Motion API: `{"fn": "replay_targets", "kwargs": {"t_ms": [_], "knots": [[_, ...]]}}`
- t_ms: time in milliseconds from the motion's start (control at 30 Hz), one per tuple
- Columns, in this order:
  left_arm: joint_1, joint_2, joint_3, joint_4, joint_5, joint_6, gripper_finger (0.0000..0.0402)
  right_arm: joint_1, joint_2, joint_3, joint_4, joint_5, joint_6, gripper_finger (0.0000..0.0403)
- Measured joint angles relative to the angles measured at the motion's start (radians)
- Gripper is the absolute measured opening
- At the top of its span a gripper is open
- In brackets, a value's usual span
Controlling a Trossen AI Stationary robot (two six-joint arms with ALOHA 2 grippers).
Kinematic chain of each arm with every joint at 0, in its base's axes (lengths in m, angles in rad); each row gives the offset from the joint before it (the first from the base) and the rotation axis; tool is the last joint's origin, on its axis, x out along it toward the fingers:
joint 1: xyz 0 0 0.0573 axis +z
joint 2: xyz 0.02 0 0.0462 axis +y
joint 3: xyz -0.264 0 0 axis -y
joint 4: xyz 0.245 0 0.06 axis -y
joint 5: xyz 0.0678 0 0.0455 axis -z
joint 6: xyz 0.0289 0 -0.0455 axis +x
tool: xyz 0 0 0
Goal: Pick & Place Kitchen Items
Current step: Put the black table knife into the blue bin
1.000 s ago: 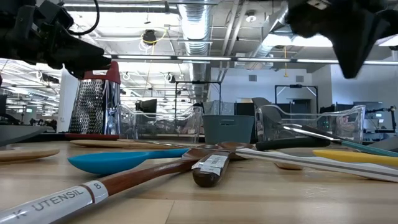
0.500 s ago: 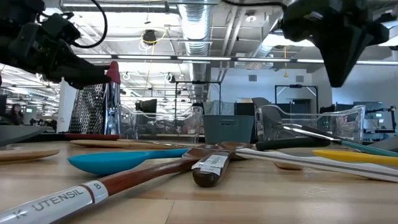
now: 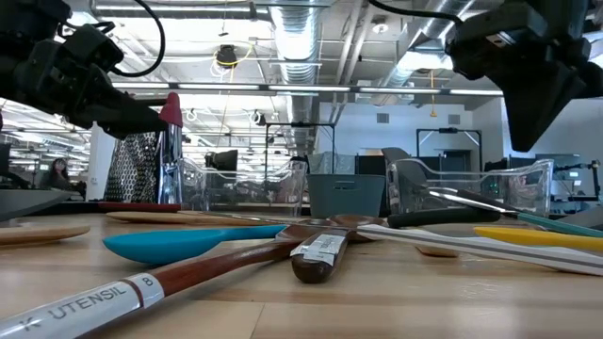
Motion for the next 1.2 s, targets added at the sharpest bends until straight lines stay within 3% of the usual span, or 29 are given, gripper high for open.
{"fn": "replay_targets", "kwargs": {"t_ms": [200, 600, 733, 900, 1200], "knots": [[0.000, 0.000, 0.000, 0.007, -0.004, 0.000, 0.0177, -0.041, 0.000, 0.000, -0.004, 0.000, -0.001, 0.0015], [0.000, 0.000, 0.000, 0.013, -0.003, 0.000, 0.0177, -0.052, 0.001, -0.003, -0.002, 0.004, -0.021, 0.0163], [0.000, 0.000, 0.000, 0.013, -0.003, 0.000, 0.0177, -0.042, 0.002, -0.034, 0.000, 0.004, -0.019, 0.0194], [0.000, 0.000, 0.000, 0.014, -0.003, 0.000, 0.0177, -0.023, 0.002, -0.080, 0.015, 0.003, 0.031, 0.0204], [0.000, 0.000, 0.000, 0.014, -0.003, 0.000, 0.0177, -0.006, 0.002, -0.155, 0.185, 0.004, 0.045, 0.0186]]}}
